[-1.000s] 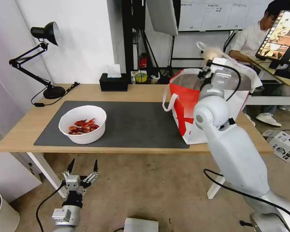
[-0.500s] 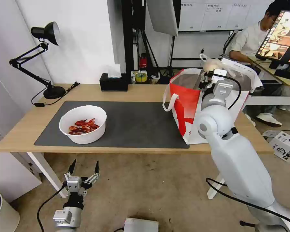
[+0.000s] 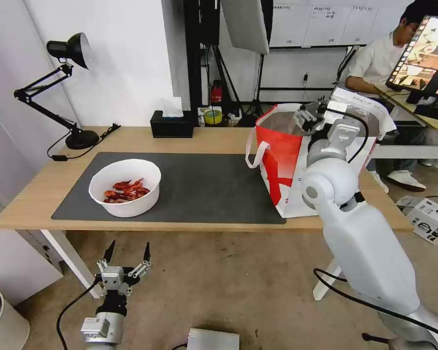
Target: Pick up the trash from the table and place it into the takeout bag.
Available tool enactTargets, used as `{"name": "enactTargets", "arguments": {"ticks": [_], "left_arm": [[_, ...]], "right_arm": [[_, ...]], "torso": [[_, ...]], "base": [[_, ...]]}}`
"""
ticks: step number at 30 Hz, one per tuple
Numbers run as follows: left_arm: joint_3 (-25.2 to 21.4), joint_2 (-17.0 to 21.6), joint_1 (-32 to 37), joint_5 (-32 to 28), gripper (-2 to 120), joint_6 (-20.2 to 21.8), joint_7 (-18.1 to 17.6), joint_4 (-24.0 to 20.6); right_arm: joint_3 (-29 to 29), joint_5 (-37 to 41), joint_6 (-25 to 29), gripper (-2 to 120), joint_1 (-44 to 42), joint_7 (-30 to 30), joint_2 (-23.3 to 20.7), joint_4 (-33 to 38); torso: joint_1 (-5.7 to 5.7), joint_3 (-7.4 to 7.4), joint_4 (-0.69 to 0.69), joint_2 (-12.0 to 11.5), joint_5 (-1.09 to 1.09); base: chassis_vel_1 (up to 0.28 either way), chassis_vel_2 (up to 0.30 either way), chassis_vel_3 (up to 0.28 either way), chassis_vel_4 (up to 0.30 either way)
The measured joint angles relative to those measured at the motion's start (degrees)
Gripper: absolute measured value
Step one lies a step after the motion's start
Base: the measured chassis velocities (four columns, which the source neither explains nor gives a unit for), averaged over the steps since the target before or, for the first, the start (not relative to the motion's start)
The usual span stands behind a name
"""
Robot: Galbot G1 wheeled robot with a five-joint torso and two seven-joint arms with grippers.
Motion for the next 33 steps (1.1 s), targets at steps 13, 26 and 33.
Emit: {"name": "enactTargets", "arguments": {"ticks": [13,26,33], "left_arm": [[-0.08,0.21,-0.28,-0.09,100,-0.01,0.02,0.06],[-0.06,0.16,-0.63,-0.15,100,-0.16,0.06,0.47],[-0.18,0.05,-0.71,-0.16,100,-0.53,0.05,0.64]], "right_arm": [[-0.47,6.88,7.41,100,-7.63,-24.80,-6.45,8.82],[6.22,-8.68,10.59,100,-31.20,-29.69,-13.34,16.37],[10.97,-18.79,17.20,100,-44.49,-29.03,-10.35,16.68]], "torso": [[0.00,0.00,0.01,0.00,0.00],[0.00,0.00,0.01,0.00,-0.02],[-0.01,0.00,0.00,0.00,0.00]], "base": [[0.000,0.000,0.000,0.000],[0.000,0.000,0.000,0.000],[0.000,0.000,0.000,0.000]]}}
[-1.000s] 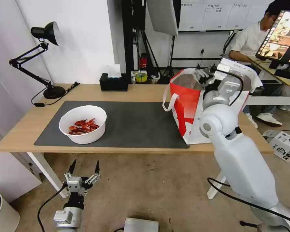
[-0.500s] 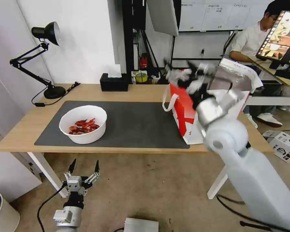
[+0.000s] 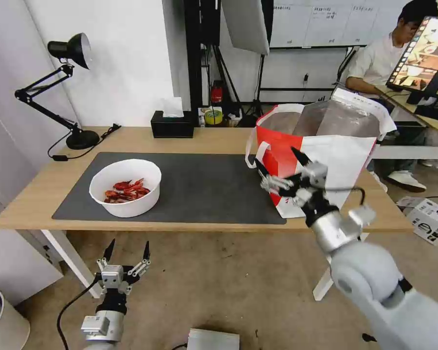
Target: Pick up the trash from the table and place it into the takeout bag.
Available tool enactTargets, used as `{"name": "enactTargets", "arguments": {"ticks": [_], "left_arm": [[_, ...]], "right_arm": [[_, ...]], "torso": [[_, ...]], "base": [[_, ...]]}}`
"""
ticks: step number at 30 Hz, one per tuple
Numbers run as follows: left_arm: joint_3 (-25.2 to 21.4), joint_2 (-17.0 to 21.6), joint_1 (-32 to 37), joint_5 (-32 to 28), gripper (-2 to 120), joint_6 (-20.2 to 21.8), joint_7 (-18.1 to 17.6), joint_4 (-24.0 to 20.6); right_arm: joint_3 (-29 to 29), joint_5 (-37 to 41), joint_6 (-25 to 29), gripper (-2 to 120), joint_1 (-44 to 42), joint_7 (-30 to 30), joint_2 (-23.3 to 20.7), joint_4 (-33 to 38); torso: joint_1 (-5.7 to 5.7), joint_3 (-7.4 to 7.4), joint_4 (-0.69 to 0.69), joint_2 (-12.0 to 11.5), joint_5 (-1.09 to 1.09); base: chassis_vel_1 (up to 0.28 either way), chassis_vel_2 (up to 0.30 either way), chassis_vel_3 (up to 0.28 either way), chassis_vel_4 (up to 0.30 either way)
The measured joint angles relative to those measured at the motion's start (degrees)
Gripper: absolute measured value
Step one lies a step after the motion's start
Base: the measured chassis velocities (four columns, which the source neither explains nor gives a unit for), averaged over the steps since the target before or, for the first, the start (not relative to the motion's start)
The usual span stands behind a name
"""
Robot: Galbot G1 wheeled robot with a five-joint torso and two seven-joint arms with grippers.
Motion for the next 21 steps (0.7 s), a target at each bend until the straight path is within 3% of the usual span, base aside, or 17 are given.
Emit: {"name": "enactTargets", "arguments": {"ticks": [5,13,21], "left_arm": [[0.01,-0.07,-0.04,-0.02,100,-0.23,-0.02,0.17],[0.15,-0.40,0.13,-0.02,100,-0.50,-0.02,0.18],[0.18,-0.55,0.30,0.00,100,-0.77,-0.02,0.21]], "right_arm": [[1.09,-8.25,6.45,100,-7.88,1.76,4.25,-1.80],[1.18,-14.24,11.80,100,-16.41,4.03,9.61,-3.91],[1.82,-15.92,14.96,100,-19.38,4.21,10.15,-7.93]], "torso": [[0.00,0.00,0.00,0.00,0.00],[0.00,0.00,0.00,0.00,-0.01],[0.01,0.00,0.00,-0.01,0.00]], "base": [[0.000,0.000,0.000,0.000],[0.000,0.000,0.000,0.000],[0.000,0.000,0.000,0.000]]}}
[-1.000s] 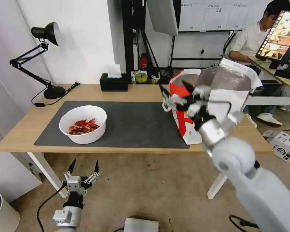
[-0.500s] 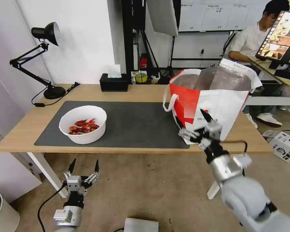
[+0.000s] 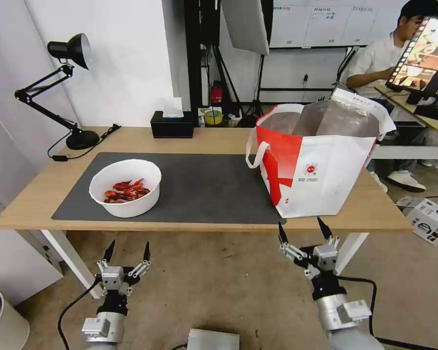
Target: Pick up the trash from the table and place it into the takeout bag.
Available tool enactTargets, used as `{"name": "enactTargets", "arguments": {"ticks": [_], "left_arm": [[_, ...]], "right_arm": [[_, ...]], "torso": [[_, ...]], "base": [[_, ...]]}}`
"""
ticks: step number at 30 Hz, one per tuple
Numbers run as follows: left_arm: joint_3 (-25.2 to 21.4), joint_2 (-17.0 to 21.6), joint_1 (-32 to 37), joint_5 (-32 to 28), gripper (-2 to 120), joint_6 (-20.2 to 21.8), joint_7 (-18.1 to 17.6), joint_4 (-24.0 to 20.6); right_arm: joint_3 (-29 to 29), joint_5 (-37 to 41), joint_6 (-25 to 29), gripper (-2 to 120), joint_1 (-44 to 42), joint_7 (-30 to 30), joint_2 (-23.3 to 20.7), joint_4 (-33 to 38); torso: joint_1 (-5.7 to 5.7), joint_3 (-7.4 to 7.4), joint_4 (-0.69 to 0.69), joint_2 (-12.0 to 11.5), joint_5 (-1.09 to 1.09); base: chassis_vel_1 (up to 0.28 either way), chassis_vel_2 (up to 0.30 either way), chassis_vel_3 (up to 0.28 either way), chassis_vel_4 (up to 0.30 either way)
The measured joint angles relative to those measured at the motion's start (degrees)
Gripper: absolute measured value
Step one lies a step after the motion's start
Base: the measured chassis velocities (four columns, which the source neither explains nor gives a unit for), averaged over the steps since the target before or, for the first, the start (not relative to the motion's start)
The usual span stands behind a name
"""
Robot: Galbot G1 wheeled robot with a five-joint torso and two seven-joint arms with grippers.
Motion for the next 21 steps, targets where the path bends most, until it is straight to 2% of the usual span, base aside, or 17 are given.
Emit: {"name": "enactTargets", "arguments": {"ticks": [21], "left_arm": [[-0.18,-0.15,0.09,0.05,100,-0.36,0.01,0.28]], "right_arm": [[-1.65,0.05,0.64,97,-0.42,1.75,1.83,-4.06]], "torso": [[0.00,0.00,0.00,0.00,0.00]], "base": [[0.000,0.000,0.000,0.000]]}}
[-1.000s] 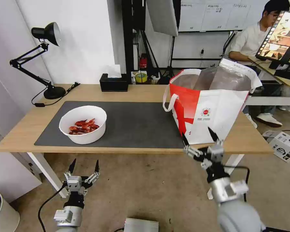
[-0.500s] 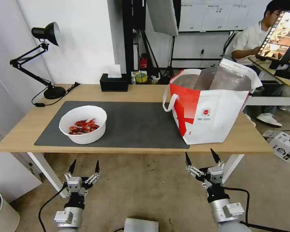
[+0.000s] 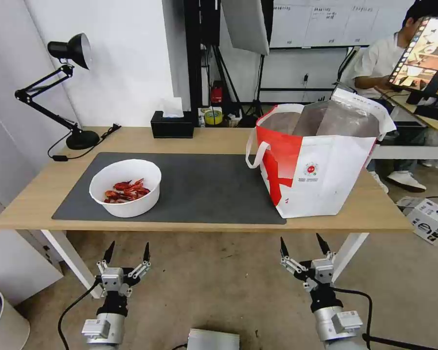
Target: Pick up the trash from the table and place it into the takeout bag.
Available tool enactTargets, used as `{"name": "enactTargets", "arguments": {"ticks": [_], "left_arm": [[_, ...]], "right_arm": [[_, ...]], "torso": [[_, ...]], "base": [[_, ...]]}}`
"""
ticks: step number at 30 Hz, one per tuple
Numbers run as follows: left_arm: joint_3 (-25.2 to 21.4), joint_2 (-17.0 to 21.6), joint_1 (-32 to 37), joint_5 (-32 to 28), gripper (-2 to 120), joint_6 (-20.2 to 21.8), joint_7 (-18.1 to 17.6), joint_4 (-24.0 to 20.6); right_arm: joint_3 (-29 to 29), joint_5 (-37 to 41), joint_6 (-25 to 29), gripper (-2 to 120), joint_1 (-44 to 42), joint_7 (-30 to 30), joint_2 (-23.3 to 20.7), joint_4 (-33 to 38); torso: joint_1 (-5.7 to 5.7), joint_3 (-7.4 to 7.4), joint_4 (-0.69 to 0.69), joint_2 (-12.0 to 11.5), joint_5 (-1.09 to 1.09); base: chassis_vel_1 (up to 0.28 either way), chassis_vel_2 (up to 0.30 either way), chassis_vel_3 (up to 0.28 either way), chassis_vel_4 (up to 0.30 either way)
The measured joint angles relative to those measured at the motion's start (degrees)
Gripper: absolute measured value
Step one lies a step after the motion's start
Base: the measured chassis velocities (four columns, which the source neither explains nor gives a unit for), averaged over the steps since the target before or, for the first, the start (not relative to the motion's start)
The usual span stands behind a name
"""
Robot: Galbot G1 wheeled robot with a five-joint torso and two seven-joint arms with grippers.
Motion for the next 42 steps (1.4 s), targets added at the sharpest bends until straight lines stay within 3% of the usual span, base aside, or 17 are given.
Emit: {"name": "enactTargets", "arguments": {"ticks": [13,19,21,22,25,26,30,32,33,34,35,36,37,38,39,40,42], "left_arm": [[-0.21,0.27,-0.50,-0.01,100,0.00,0.01,0.00],[-1.42,1.28,-0.65,-1.05,100,1.94,-0.10,-3.72],[-1.86,2.01,-0.68,-2.17,100,3.93,-0.21,-5.96],[-2.45,3.36,-0.88,-4.81,100,7.83,-0.39,-9.37],[-2.99,4.53,-1.30,-6.96,100,11.13,-1.01,-12.02],[-3.33,6.02,-1.74,-9.65,100,14.98,-2.58,-14.84],[-3.59,6.92,-2.11,-11.44,100,17.19,-3.64,-16.36],[-4.41,12.11,-4.55,-19.84,100,27.88,-10.18,-20.09],[-4.42,12.41,-4.70,-20.28,100,28.38,-10.53,-20.14],[-4.59,16.10,-6.53,-26.43,100,33.50,-14.57,-20.55],[-4.59,16.10,-6.53,-26.43,100,33.50,-14.57,-20.55],[-4.68,19.59,-8.49,-32.86,100,37.93,-18.56,-20.50],[-4.68,20.61,-9.11,-34.82,100,38.99,-19.72,-20.34],[-4.63,23.89,-11.27,-40.73,100,41.97,-23.23,-19.48],[-4.63,23.89,-11.27,-40.73,100,41.97,-23.23,-19.48],[-4.45,27.42,-13.77,-46.54,100,44.63,-26.08,-18.24],[-3.86,31.07,-16.51,-51.84,100,46.97,-28.70,-16.24]], "right_arm": [[-0.27,0.06,0.01,97,0.37,0.01,0.21,-0.40],[-0.34,0.08,0.00,97,0.55,-0.02,0.28,-0.48],[-0.42,0.08,0.00,97,0.62,-0.03,0.38,-0.54],[-0.64,0.08,-0.02,97,0.74,-0.06,0.44,-0.54],[-0.75,0.07,-0.05,97,0.85,-0.07,0.46,-0.54],[-0.79,0.06,-0.06,97,0.95,-0.07,0.45,-0.54],[-0.86,0.06,-0.08,97,1.02,-0.08,0.40,-0.54],[-1.48,0.07,-0.22,97,1.45,-0.10,-0.14,-0.33],[-1.48,0.07,-0.23,97,1.45,-0.09,-0.17,-0.31],[-1.62,0.08,-0.29,97,1.52,-0.09,-0.24,-0.20],[-1.62,0.08,-0.29,97,1.52,-0.09,-0.24,-0.20],[-1.71,0.08,-0.32,97,1.64,-0.09,-0.25,-0.14],[-1.74,0.08,-0.33,97,1.68,-0.10,-0.24,-0.11],[-1.82,0.08,-0.36,97,1.84,-0.11,-0.21,-0.01],[-1.82,0.08,-0.36,97,1.84,-0.11,-0.21,-0.01],[-1.83,0.08,-0.41,97,2.03,-0.11,-0.16,0.05],[-1.84,0.08,-0.44,97,2.14,-0.11,-0.09,0.08]], "torso": [[0.00,0.00,0.00,0.00,-0.01],[0.00,0.00,0.00,0.00,0.00],[0.00,0.00,0.00,0.00,0.00],[0.00,0.00,0.00,0.00,0.00],[0.00,0.00,0.00,0.00,0.00],[0.00,0.00,0.00,0.00,-0.01],[0.00,0.00,0.00,0.00,0.00],[0.00,0.00,0.01,0.00,-0.01],[0.00,0.00,0.00,0.00,0.00],[0.00,0.00,-0.01,0.00,-0.01],[0.00,0.00,-0.01,0.00,-0.01],[0.00,0.00,0.00,0.00,-0.01],[0.00,0.00,0.00,0.00,-0.02],[0.00,0.00,0.00,0.00,-0.02],[0.00,0.00,0.00,0.00,-0.02],[0.00,0.00,0.00,0.00,-0.02],[0.00,0.00,0.00,0.00,0.00]], "base": [[0.000,0.000,0.000,0.000],[0.000,0.000,0.000,0.000],[0.000,0.000,0.000,0.000],[0.000,0.000,0.000,0.000],[0.000,0.000,0.000,0.000],[0.000,0.000,0.000,0.000],[0.000,0.000,0.000,0.000],[0.000,0.000,0.000,0.000],[0.000,0.000,0.000,0.000],[0.000,0.000,0.000,0.000],[0.000,0.000,0.000,0.000],[0.000,0.000,0.000,0.000],[0.000,0.000,0.000,0.000],[0.000,0.000,0.000,0.000],[0.000,0.000,0.000,0.000],[0.000,0.000,0.000,0.000],[0.000,0.000,0.000,0.000]]}}
